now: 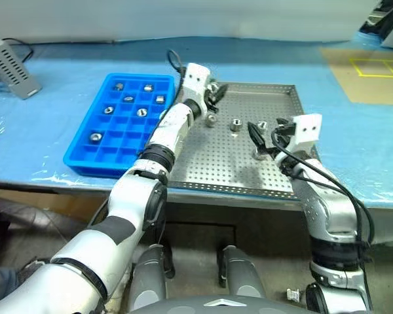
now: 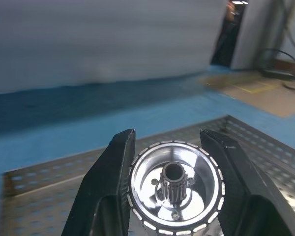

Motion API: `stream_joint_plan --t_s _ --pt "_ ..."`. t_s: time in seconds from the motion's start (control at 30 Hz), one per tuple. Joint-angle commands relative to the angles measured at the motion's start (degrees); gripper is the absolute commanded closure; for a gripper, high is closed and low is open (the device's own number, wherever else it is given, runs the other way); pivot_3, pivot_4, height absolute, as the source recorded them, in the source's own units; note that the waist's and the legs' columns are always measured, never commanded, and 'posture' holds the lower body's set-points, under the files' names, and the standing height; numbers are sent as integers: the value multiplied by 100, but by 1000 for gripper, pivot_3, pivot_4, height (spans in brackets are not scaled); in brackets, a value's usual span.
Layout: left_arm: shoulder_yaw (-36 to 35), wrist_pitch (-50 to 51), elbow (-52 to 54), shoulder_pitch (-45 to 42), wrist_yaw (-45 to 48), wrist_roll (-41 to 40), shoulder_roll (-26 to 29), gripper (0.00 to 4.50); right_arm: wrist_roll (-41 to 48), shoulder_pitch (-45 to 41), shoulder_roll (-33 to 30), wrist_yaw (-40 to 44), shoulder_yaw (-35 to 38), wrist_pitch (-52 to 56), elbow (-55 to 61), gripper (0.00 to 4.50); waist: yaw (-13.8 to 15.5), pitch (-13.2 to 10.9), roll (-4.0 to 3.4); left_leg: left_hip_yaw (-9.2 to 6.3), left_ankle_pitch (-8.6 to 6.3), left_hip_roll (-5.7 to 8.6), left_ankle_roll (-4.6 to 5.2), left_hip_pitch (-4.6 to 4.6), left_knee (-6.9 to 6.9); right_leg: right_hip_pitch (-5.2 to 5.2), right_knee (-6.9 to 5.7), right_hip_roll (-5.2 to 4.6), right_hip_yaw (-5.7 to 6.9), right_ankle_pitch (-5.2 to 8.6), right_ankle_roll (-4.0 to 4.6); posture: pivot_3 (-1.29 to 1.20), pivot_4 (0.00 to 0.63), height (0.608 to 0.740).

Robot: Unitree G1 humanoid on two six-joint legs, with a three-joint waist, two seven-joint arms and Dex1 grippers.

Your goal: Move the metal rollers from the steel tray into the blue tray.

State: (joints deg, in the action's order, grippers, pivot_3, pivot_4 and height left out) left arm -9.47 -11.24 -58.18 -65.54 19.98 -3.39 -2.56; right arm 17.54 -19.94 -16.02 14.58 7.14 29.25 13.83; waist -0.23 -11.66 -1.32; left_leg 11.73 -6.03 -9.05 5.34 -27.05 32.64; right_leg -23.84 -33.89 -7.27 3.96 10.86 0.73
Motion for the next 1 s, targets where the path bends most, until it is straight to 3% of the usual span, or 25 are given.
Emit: stream_joint_plan --t_s 0.03,0.23,0.53,0.77,1.0 --pt "87 184 1128 668 -556 70 109 2733 -25 -426 54 304 -177 -420 -413 0 161 0 -1 2 1 -1 1 -2 -2 -5 0 0 2 0 0 5 150 740" --pt "380 1179 2991 1901 -839 185 349 2733 -42 -824 199 650 -405 -710 -1090 0 592 1 -1 4 1 -9 0 -14 1 -14 -13 -3 15 0 0 82 150 740" --pt "303 2082 4131 2464 -1361 265 820 2733 -101 -946 352 885 -594 -935 -1499 0 640 0 -1 1 41 -8 -70 2 -31 -45 -73 -7 -4 2 -4 140 150 740" --pt "227 2374 3605 2310 -1659 290 1138 2733 -173 -1055 368 988 -645 -1012 -1661 0 640 0 0 -14 68 -39 -112 8 -59 -66 -89 18 7 16 -45 155 150 740" --pt "174 1736 1734 1323 -1973 365 1380 2733 -230 -1066 356 1054 -669 -1030 -1690 0 728 1 1 -13 69 -35 -112 -10 -60 -81 -84 17 6 -3 -15 149 150 740"
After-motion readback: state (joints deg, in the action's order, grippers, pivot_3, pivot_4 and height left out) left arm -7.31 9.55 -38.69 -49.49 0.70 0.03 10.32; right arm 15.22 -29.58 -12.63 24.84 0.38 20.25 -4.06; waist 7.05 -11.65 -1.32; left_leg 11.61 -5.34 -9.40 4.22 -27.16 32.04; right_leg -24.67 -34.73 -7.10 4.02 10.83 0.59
